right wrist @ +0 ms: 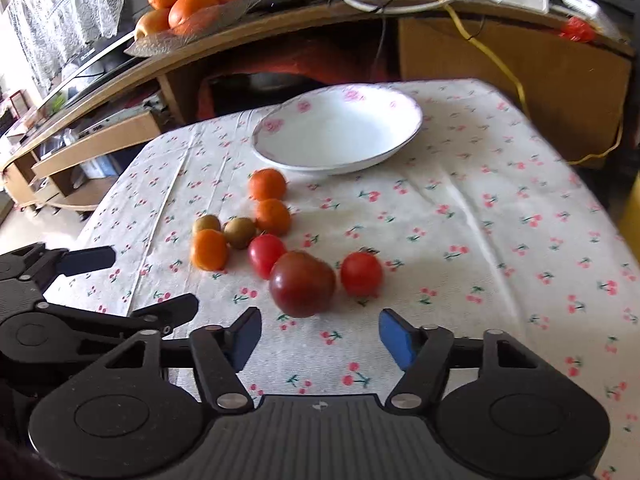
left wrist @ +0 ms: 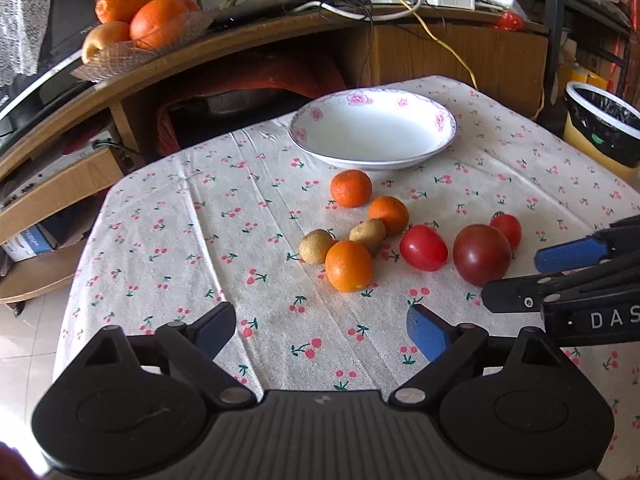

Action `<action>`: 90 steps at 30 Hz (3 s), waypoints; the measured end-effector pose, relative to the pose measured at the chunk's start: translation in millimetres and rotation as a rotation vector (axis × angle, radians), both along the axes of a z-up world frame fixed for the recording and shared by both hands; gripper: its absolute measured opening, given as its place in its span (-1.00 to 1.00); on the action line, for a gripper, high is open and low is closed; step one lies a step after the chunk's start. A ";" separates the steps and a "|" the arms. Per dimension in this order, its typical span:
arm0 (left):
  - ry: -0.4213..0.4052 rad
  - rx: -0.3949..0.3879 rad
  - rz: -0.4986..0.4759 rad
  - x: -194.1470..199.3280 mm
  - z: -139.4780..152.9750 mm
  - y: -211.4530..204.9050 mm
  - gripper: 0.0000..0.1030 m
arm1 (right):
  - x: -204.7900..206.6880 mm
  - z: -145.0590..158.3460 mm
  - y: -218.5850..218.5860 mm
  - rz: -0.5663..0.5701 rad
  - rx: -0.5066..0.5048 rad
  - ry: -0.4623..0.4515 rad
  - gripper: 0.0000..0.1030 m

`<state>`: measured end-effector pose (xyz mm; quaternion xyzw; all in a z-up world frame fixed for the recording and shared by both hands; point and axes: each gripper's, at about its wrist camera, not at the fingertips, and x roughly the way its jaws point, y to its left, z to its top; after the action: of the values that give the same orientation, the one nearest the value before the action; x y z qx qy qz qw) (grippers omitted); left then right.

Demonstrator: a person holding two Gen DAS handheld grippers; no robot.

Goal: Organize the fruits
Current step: 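Move both tools toward the fruit cluster on the table, then grasp the orange with the left tool while the right tool grasps the dark tomato, then carry the orange and dark tomato into the white bowl and release both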

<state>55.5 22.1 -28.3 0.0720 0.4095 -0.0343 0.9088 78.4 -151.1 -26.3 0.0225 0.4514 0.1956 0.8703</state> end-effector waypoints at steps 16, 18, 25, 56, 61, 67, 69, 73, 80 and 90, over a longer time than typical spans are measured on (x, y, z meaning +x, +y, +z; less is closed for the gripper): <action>0.053 -0.100 -0.084 36.9 -13.8 10.6 0.36 | 24.8 -10.0 18.1 0.088 -0.014 0.011 -0.10; 0.051 -0.098 -0.089 40.5 -14.4 9.0 0.33 | 26.7 -10.1 18.1 0.095 -0.018 0.008 -0.13; 0.058 -0.133 -0.104 44.6 -11.4 6.5 0.01 | 34.2 -10.8 11.3 0.084 0.014 0.018 -0.30; 0.058 -0.135 -0.116 41.2 -6.1 1.3 -0.27 | 31.3 -7.5 15.1 0.119 -0.001 0.003 -0.32; 0.049 -0.147 -0.106 42.7 1.7 1.7 -0.27 | 29.0 -1.5 17.0 0.120 0.007 -0.010 -0.32; 0.024 -0.163 -0.101 53.6 11.7 -1.2 -0.27 | 31.9 7.8 16.0 0.098 0.008 -0.032 -0.32; 0.011 -0.163 -0.103 59.8 16.2 -3.8 -0.27 | 35.8 12.2 14.4 0.083 0.012 -0.038 -0.32; -0.015 -0.157 -0.112 73.6 26.5 -6.8 -0.27 | 44.9 21.8 11.0 0.060 0.004 -0.067 -0.32; -0.039 -0.153 -0.104 105.5 35.3 -6.0 -0.28 | 71.4 34.7 13.1 0.052 -0.023 -0.119 -0.32; -0.011 -0.165 -0.079 137.6 23.3 -4.7 -0.28 | 109.1 30.8 15.5 0.041 -0.051 -0.133 -0.32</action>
<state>193.1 17.3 -5.0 0.0132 0.3970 -0.1032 0.9119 187.5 -135.5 4.5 -0.0222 0.3977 0.2030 0.8945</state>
